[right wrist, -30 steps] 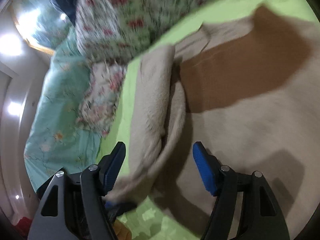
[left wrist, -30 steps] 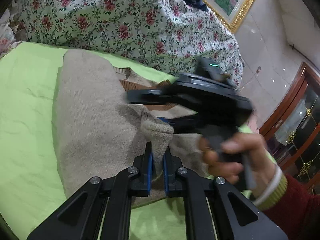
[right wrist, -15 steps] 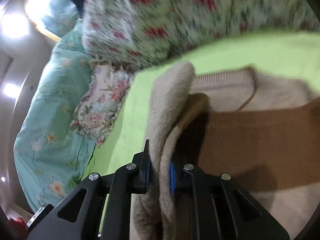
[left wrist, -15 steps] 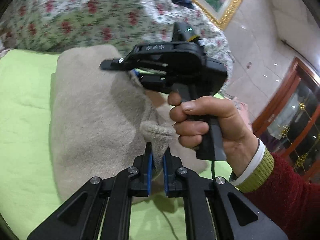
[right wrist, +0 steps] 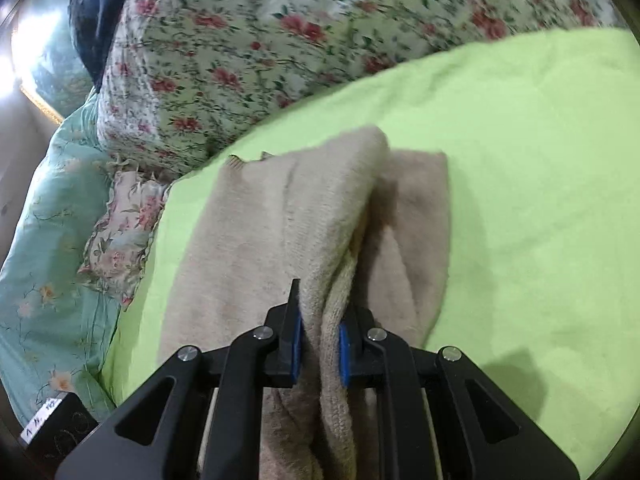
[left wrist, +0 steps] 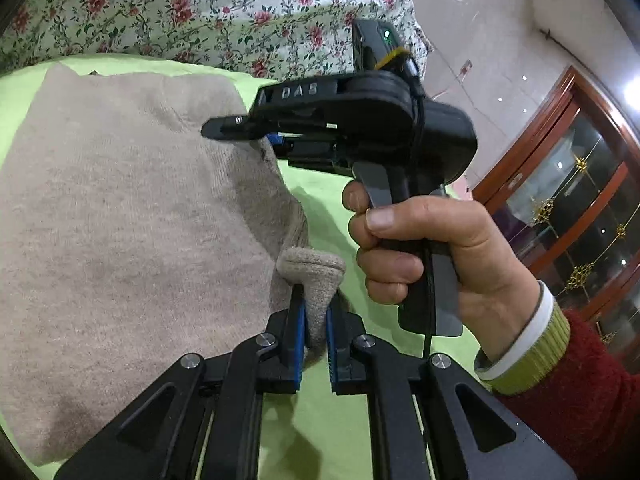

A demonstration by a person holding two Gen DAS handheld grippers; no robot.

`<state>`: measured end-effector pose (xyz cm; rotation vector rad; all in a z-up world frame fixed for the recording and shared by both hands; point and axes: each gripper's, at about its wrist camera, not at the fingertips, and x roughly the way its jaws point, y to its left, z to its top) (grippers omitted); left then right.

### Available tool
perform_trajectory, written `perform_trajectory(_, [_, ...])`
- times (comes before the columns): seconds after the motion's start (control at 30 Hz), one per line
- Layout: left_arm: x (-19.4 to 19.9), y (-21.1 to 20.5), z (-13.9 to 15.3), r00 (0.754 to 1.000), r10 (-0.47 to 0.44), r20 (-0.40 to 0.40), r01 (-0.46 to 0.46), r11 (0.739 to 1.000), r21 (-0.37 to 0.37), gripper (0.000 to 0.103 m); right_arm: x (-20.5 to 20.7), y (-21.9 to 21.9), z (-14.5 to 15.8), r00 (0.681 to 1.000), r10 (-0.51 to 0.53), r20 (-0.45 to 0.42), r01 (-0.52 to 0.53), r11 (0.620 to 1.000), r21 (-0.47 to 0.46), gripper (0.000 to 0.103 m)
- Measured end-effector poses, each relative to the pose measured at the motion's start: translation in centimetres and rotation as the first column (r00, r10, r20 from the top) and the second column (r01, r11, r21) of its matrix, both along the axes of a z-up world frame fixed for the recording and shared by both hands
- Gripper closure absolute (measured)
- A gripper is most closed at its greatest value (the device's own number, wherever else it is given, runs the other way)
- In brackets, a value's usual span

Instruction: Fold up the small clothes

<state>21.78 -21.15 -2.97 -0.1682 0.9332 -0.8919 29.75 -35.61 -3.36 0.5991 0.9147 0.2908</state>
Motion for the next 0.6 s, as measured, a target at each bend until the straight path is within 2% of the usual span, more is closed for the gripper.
perform_trajectory(0.17, [-0.5, -0.8, 0.1, 1.000, -0.008, 0.013, 0.008, 1.000, -0.017, 0.094, -0.1, 0.6, 1.8, 0.996, -0.002, 0.093, 0.010, 0.996, -0.085, 0.088])
perform_trajectory(0.3, [0.0, -1.2, -2.0, 0.997, -0.014, -0.070, 0.017, 0.999, 0.048, 0.093, 0.4, -0.2, -0.6, 0.999, -0.035, -0.001, 0.034, 0.993, -0.113, 0.087])
perform_trajectory(0.4, [-0.8, 0.2, -1.8, 0.995, -0.019, -0.093, 0.023, 0.999, 0.041, 0.088, -0.3, -1.3, -1.4, 0.998, -0.059, -0.015, 0.059, 0.997, -0.049, 0.085])
perform_trajectory(0.47, [-1.4, 1.6, -1.1, 0.994, -0.030, -0.101, 0.033, 0.999, 0.029, 0.082, -1.0, -1.7, -1.0, 0.997, -0.080, -0.010, 0.080, 0.996, -0.047, 0.082])
perform_trajectory(0.5, [-2.0, 2.7, -0.6, 0.994, -0.038, -0.102, 0.040, 0.999, 0.018, 0.075, -1.5, -1.7, -0.7, 0.996, -0.086, -0.006, 0.086, 0.995, -0.057, 0.082])
perform_trajectory(0.53, [-2.4, 3.8, 0.0, 0.994, -0.038, -0.102, 0.039, 0.999, 0.005, 0.064, -2.1, -1.8, -0.4, 0.995, -0.095, -0.004, 0.095, 0.993, -0.069, 0.081])
perform_trajectory(0.57, [-3.1, 4.6, 0.6, 0.995, -0.034, -0.098, 0.034, 0.999, -0.006, 0.059, -2.6, -1.8, -0.2, 0.995, -0.101, -0.005, 0.101, 0.992, -0.074, 0.080])
perform_trajectory(0.6, [-3.3, 5.6, 1.1, 0.996, -0.028, -0.088, 0.027, 1.000, -0.016, 0.047, -3.4, -1.9, 0.0, 0.994, -0.112, -0.005, 0.111, 0.991, -0.080, 0.076])
